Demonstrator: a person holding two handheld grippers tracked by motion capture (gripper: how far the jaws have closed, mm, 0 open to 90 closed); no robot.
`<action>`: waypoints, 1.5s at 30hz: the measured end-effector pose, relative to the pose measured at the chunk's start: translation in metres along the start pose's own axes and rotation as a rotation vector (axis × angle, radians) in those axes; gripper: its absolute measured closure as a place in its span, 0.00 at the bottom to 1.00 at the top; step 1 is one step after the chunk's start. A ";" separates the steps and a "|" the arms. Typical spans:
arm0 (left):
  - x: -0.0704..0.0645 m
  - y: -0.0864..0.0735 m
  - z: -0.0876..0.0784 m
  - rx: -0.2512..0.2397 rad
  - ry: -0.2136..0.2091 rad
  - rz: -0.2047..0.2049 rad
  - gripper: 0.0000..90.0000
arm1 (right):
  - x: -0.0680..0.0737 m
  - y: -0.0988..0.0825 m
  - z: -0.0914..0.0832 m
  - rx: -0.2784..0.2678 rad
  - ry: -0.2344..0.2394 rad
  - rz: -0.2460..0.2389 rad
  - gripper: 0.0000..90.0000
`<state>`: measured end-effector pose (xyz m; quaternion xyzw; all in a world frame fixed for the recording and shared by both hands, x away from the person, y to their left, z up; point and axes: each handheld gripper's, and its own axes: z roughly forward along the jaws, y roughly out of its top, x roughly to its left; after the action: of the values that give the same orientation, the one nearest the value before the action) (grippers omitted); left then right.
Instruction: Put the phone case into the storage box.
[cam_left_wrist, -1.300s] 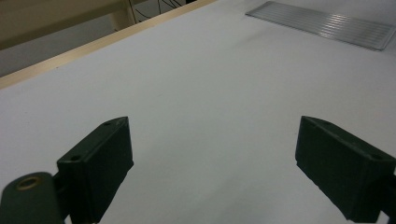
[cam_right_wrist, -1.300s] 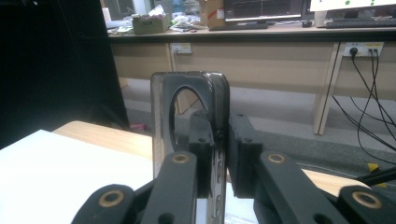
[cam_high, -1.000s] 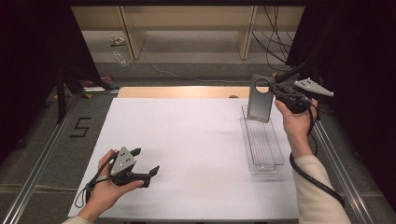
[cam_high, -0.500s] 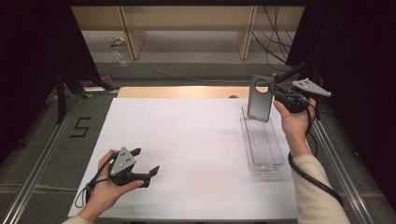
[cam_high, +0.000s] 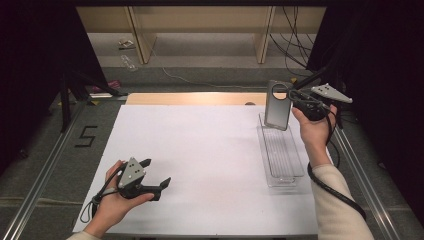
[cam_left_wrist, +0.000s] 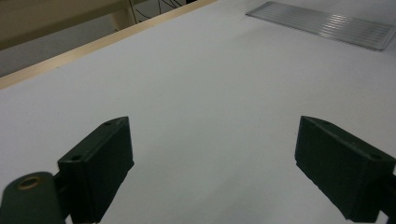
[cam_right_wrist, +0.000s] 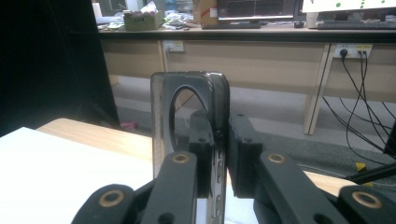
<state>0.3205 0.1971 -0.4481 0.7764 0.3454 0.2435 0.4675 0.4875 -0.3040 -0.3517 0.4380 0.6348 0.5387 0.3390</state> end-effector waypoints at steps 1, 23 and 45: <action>0.000 0.000 0.000 0.000 0.000 0.000 0.12 | 0.000 0.000 0.000 -0.001 -0.001 0.000 0.91; 0.000 0.000 0.000 -0.001 -0.002 -0.002 0.13 | -0.001 -0.001 0.006 0.005 -0.012 -0.004 0.91; 0.000 0.000 0.000 -0.001 -0.001 -0.002 0.12 | -0.001 -0.004 0.012 0.009 -0.022 -0.011 0.91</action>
<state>0.3207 0.1968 -0.4485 0.7759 0.3459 0.2429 0.4684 0.4976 -0.3007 -0.3579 0.4420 0.6360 0.5289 0.3470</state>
